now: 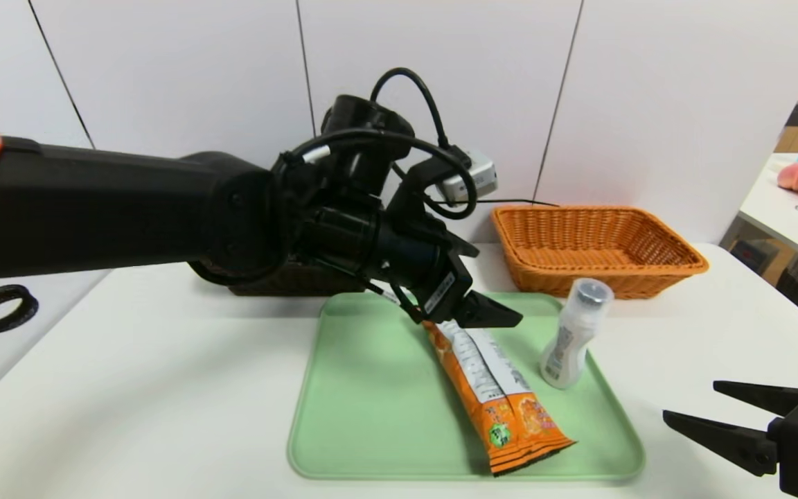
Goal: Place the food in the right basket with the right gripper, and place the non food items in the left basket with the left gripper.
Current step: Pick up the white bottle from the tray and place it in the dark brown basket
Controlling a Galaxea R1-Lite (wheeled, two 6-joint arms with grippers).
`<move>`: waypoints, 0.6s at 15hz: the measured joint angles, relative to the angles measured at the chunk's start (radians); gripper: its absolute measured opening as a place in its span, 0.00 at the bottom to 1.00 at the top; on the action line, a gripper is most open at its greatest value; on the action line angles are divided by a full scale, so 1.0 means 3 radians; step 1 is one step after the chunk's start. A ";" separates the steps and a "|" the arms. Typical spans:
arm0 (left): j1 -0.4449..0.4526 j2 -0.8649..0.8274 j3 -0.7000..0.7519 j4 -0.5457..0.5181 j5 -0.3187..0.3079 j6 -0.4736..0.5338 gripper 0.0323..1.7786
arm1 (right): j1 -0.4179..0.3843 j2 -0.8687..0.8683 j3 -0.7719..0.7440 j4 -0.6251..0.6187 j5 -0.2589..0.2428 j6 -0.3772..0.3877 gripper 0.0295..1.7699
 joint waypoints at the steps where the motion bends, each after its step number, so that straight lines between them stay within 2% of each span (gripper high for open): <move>1: -0.0051 0.0046 0.0087 -0.0222 -0.0009 -0.0078 0.95 | -0.0028 -0.0009 0.0012 0.0000 0.0006 -0.0002 0.96; 4: -0.0173 0.0210 0.0138 -0.0596 -0.0034 -0.0194 0.95 | -0.0067 -0.0023 0.0028 -0.0005 0.0017 -0.0002 0.96; 7: -0.0238 0.0370 0.0087 -0.0745 -0.0331 -0.0208 0.95 | -0.0073 -0.0028 0.0009 -0.0011 0.0022 -0.0006 0.96; 9: -0.0289 0.0455 0.0064 -0.0768 -0.0408 -0.0208 0.95 | -0.0072 -0.0033 -0.0006 -0.0018 0.0026 -0.0010 0.96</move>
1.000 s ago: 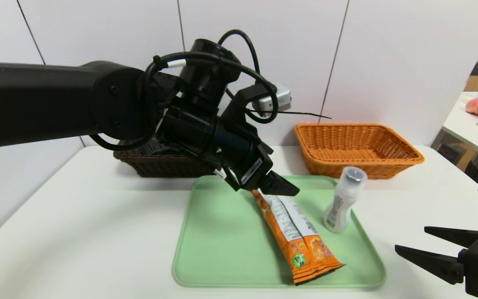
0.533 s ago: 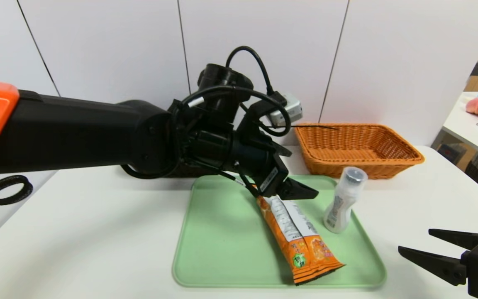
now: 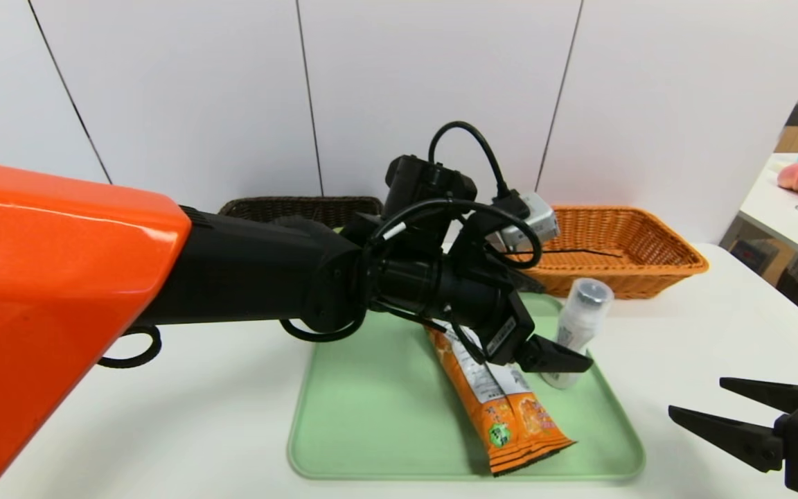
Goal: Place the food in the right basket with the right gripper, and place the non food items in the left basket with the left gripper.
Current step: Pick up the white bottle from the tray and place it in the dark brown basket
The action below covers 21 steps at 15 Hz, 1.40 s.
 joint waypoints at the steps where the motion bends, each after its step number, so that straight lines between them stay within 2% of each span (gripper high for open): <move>1: -0.0027 0.0043 -0.0016 -0.0023 -0.0004 -0.0001 0.95 | 0.0001 -0.0010 -0.0002 0.0003 0.0001 0.0003 0.96; 5: -0.0061 0.0228 -0.0107 -0.0205 -0.0013 0.0001 0.95 | -0.0001 -0.0058 0.0017 0.0013 -0.0002 0.0003 0.96; 12: -0.0069 0.0513 -0.0333 -0.0318 -0.0008 0.0011 0.95 | -0.0001 -0.0106 0.0016 0.0014 -0.0021 0.0003 0.96; 16: -0.0072 0.0712 -0.0412 -0.0660 -0.0013 0.0011 0.95 | -0.0001 -0.0108 0.0027 0.0029 -0.0029 0.0003 0.96; 21: -0.0093 0.0852 -0.0418 -0.0784 -0.0013 0.0006 0.95 | -0.0001 -0.0108 0.0026 0.0045 -0.0028 0.0003 0.96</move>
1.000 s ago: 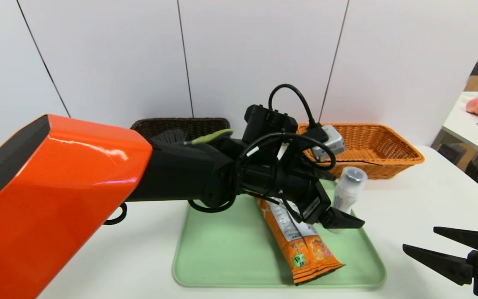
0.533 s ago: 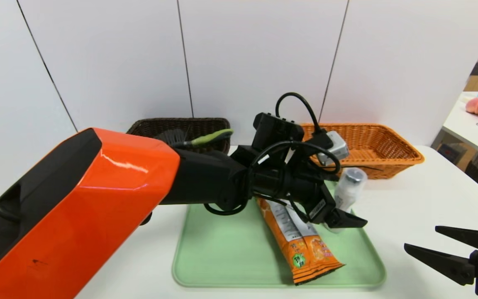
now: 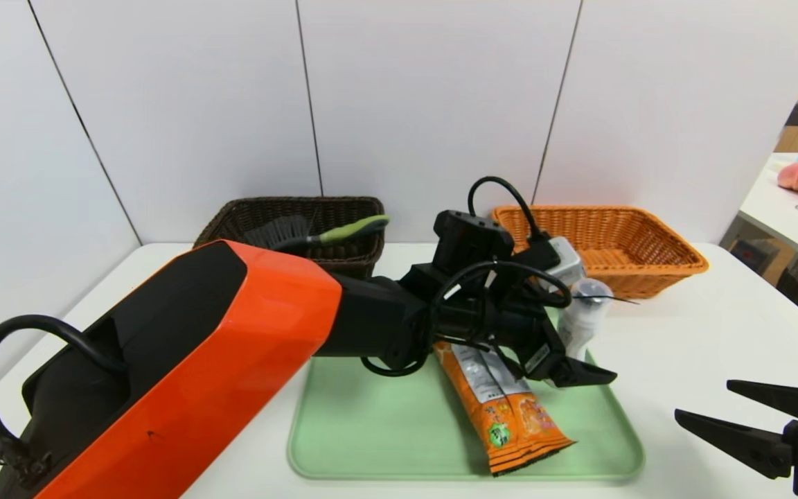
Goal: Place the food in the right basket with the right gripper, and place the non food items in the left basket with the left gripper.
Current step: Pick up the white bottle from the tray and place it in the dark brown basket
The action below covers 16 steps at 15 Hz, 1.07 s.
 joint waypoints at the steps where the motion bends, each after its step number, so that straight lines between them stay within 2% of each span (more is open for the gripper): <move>1: -0.0001 0.0009 0.0000 0.0000 0.0000 0.0001 0.95 | 0.0000 0.0000 0.0003 0.0001 0.0002 0.0000 0.96; 10: -0.0021 0.0116 -0.0172 0.0009 -0.0011 -0.0026 0.95 | 0.0000 -0.0030 0.0038 -0.0011 0.0006 0.0001 0.96; 11: -0.0024 0.0116 -0.0174 0.0008 -0.0011 -0.0038 0.89 | 0.0000 -0.0032 0.0038 -0.0006 0.0005 0.0001 0.96; 14: -0.0037 0.0118 -0.0178 -0.0001 -0.0009 -0.0050 0.61 | 0.0000 -0.0035 0.0038 0.0000 0.0001 0.0000 0.96; 16: -0.0040 0.0126 -0.0181 -0.0033 -0.0006 -0.0050 0.49 | 0.0000 -0.0035 0.0038 -0.0011 0.0000 0.0000 0.96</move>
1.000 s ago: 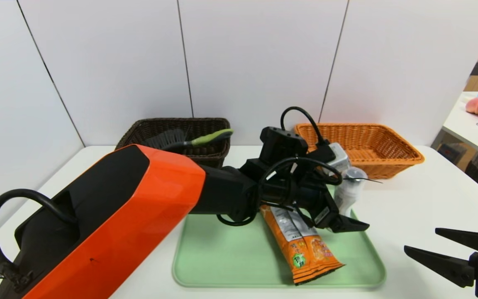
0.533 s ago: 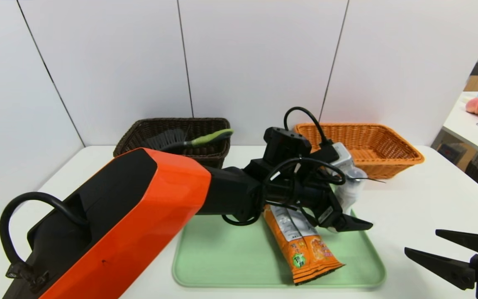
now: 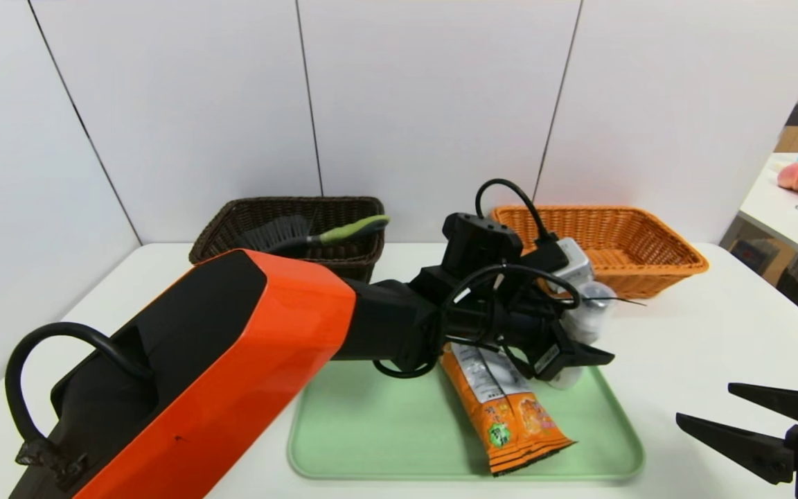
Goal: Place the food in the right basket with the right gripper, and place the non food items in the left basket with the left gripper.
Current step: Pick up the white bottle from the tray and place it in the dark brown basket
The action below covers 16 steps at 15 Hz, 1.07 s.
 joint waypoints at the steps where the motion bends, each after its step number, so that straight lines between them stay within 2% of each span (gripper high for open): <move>1: -0.0004 0.0008 0.0001 -0.0038 0.0000 -0.0004 0.43 | 0.0000 -0.0001 0.0000 0.0000 0.0001 -0.0001 0.96; 2: -0.0006 0.0014 0.0004 -0.0056 0.0000 -0.0003 0.39 | 0.0000 -0.0001 0.0000 0.0000 0.0002 -0.0001 0.96; 16: 0.0039 -0.0311 0.0051 -0.0045 0.0016 -0.0083 0.39 | 0.0000 0.0005 -0.0018 -0.0016 0.0015 0.0000 0.96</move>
